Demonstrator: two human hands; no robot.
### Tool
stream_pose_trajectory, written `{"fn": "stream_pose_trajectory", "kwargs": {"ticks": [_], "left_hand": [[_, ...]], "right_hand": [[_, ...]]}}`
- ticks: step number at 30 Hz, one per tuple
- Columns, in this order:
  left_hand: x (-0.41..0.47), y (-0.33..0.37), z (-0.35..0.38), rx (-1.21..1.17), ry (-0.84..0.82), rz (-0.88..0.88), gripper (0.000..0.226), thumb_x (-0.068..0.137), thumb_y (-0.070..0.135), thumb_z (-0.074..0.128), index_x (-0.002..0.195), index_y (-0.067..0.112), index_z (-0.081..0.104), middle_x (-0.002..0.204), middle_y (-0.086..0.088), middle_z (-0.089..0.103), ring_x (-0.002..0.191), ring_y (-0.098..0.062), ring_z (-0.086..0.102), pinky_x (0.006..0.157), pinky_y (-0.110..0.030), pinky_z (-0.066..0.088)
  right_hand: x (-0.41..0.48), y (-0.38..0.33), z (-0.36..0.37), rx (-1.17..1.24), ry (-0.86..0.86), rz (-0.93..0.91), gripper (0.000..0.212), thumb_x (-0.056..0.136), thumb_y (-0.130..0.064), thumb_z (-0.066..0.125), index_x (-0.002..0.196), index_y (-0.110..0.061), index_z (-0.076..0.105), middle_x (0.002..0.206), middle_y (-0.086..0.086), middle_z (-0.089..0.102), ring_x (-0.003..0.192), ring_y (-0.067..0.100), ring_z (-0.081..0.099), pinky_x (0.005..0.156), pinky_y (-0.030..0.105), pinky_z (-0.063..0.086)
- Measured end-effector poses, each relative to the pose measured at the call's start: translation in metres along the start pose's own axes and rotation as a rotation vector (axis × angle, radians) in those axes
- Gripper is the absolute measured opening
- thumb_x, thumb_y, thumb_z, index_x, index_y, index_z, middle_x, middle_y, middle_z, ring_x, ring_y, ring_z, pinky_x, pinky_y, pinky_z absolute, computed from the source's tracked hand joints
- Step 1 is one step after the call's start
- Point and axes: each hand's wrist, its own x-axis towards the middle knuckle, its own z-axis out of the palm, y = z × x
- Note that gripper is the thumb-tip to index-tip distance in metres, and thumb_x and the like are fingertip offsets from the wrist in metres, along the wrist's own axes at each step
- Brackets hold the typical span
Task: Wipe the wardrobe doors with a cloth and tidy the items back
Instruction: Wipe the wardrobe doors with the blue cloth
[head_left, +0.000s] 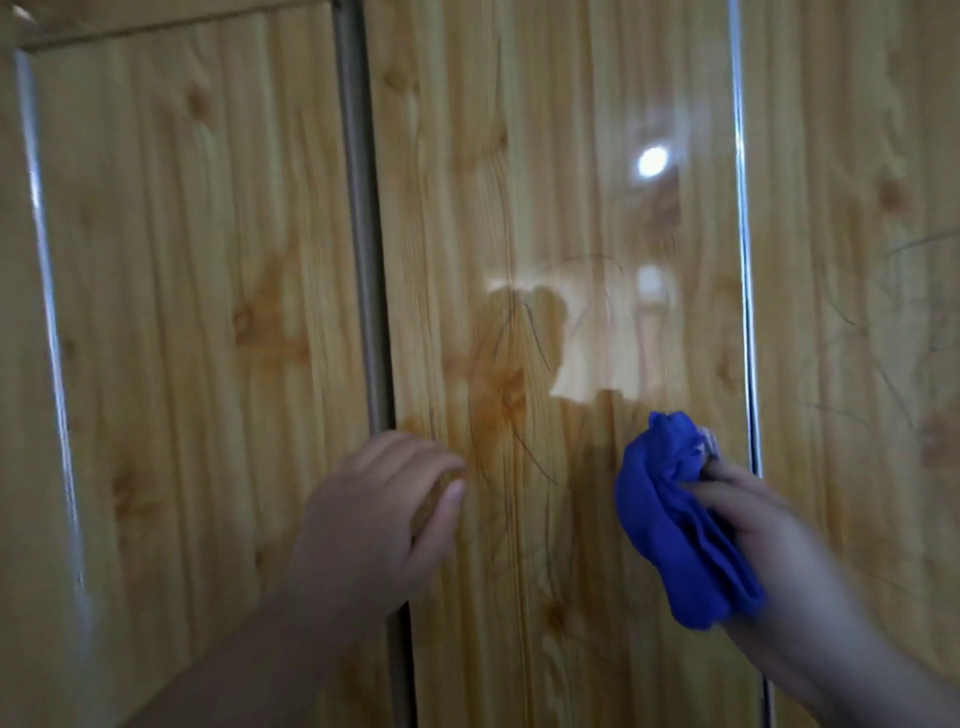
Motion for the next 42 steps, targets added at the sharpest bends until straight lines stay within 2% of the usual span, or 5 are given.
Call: {"fn": "stream_pose_trajectory", "kwargs": {"ticks": [14, 19, 28, 34, 42], "left_hand": [[0.134, -0.073, 0.011, 0.284, 0.083, -0.113, 0.061, 0.109, 0.048, 0.028, 0.165, 0.025, 0.023, 0.175, 0.006, 0.014, 0.162, -0.013, 0.001, 0.132, -0.052, 0.004], [0.135, -0.085, 0.029, 0.296, 0.154, -0.090, 0.062, 0.109, 0.048, 0.027, 0.167, 0.028, 0.017, 0.175, 0.008, 0.011, 0.162, -0.011, -0.001, 0.131, -0.052, 0.004], [0.134, -0.085, 0.035, 0.272, 0.205, -0.085, 0.061, 0.109, 0.047, 0.023, 0.167, 0.027, 0.016, 0.175, 0.007, 0.009, 0.162, -0.012, -0.001, 0.131, -0.052, 0.004], [0.134, -0.089, 0.034, 0.271, 0.192, -0.049, 0.060, 0.108, 0.035, 0.024, 0.166, 0.024, 0.016, 0.175, 0.004, 0.010, 0.163, -0.016, 0.002, 0.130, -0.057, 0.009], [0.134, -0.090, 0.034, 0.260, 0.205, -0.068, 0.060, 0.110, 0.045, 0.024, 0.166, 0.025, 0.020, 0.174, 0.006, 0.010, 0.162, -0.014, 0.003, 0.130, -0.054, 0.005]], "right_hand": [[0.103, -0.080, 0.089, -0.890, 0.115, -0.864, 0.028, 0.090, -0.015, 0.053, 0.098, -0.041, 0.056, 0.080, -0.011, 0.062, 0.070, 0.003, 0.060, 0.056, 0.019, 0.041], [0.134, -0.095, 0.106, -1.277, 0.269, -1.130, 0.022, 0.091, -0.010, 0.057, 0.108, -0.021, 0.064, 0.103, -0.006, 0.056, 0.098, 0.013, 0.051, 0.078, 0.018, 0.033], [0.145, -0.016, 0.132, -1.402, 0.419, -1.315, 0.034, 0.091, -0.005, 0.060, 0.124, -0.007, 0.069, 0.111, 0.012, 0.064, 0.098, 0.032, 0.055, 0.087, 0.036, 0.045], [0.122, 0.057, 0.139, -1.563, 0.088, -1.343, 0.041, 0.105, -0.007, 0.031, 0.133, -0.004, 0.060, 0.109, 0.012, 0.063, 0.100, 0.029, 0.056, 0.093, 0.043, 0.049], [0.143, -0.020, 0.077, -1.717, 0.209, -1.487, 0.038, 0.086, -0.014, 0.060, 0.123, -0.007, 0.068, 0.100, 0.011, 0.061, 0.092, 0.031, 0.053, 0.077, 0.042, 0.041]]}}
